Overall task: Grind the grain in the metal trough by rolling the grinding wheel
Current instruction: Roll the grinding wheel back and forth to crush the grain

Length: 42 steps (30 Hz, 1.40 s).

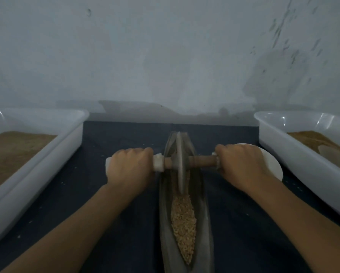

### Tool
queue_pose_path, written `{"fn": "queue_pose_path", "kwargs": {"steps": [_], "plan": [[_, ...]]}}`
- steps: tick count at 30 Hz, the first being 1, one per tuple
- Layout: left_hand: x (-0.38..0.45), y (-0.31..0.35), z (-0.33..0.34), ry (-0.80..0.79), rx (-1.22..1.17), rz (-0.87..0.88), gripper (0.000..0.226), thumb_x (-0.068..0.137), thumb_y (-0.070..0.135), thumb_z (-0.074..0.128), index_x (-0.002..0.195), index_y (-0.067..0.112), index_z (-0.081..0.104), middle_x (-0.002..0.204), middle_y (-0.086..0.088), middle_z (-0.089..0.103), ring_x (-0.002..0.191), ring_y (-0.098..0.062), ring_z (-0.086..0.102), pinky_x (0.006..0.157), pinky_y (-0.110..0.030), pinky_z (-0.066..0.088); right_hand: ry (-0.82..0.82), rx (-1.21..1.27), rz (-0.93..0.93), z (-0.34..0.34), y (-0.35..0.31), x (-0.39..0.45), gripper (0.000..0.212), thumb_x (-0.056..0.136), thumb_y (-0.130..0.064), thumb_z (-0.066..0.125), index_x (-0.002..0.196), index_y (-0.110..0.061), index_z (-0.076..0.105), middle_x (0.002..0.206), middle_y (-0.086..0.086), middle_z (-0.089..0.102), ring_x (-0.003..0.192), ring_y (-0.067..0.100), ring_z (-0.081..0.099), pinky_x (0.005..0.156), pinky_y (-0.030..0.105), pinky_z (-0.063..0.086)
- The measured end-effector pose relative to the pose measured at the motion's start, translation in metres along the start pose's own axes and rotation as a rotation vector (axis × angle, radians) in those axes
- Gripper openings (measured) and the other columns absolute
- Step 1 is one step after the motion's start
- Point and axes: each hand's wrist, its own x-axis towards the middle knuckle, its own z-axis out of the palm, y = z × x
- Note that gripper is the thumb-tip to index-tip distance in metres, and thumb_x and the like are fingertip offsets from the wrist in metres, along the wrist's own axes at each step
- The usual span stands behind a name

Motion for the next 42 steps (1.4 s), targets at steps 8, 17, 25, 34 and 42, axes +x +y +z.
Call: {"fn": "queue_pose_path", "kwargs": {"steps": [8,17,25,34,42], "plan": [[-0.045,-0.002,-0.035,-0.046,-0.122,0.152,0.055,0.038,0.027,0.085,0.055,0.028,0.033,0.047,0.011,0.038,0.042,-0.009,0.024,0.048,-0.019,0.011,-0.069,0.087,0.001,-0.027,-0.006,-0.063,0.051,0.055,-0.038,0.08,0.063,-0.033,0.029,0.043,-0.007,0.044,0.037,0.01,0.022,0.048,0.019,0.001],[0.01,0.002,-0.001,-0.076,0.017,-0.041,0.028,0.081,0.038,0.061,0.071,0.03,0.036,0.065,0.011,0.041,0.057,-0.009,0.038,0.049,-0.026,0.019,0.064,0.07,0.003,0.006,0.001,0.007,0.024,0.075,-0.028,0.071,0.064,-0.019,0.052,0.053,0.001,0.055,0.043,0.025,0.051,0.042,0.026,0.026],[-0.034,-0.001,-0.03,-0.018,-0.063,0.155,0.046,0.043,0.025,0.085,0.055,0.025,0.041,0.047,0.009,0.041,0.041,-0.009,0.025,0.045,-0.021,0.012,-0.03,0.097,-0.02,-0.011,-0.006,-0.053,0.041,0.06,-0.036,0.083,0.06,-0.029,0.042,0.045,-0.007,0.045,0.034,0.009,0.036,0.04,0.019,0.011],[0.016,-0.002,0.002,0.011,0.05,0.109,0.025,0.076,0.032,0.062,0.069,0.027,0.039,0.065,0.008,0.054,0.053,-0.014,0.041,0.052,-0.027,0.025,-0.005,0.064,0.121,0.02,-0.002,-0.011,0.024,0.087,-0.038,0.057,0.072,-0.027,0.042,0.059,-0.006,0.049,0.051,0.017,0.05,0.046,0.029,0.033],[-0.008,-0.005,0.0,-0.009,-0.026,0.061,0.035,0.076,0.036,0.064,0.065,0.029,0.031,0.056,0.012,0.032,0.048,-0.008,0.033,0.044,-0.025,0.016,0.009,-0.004,0.048,0.004,-0.005,-0.021,0.027,0.075,-0.035,0.069,0.071,-0.026,0.044,0.06,-0.004,0.056,0.05,0.021,0.052,0.045,0.027,0.026]]}}
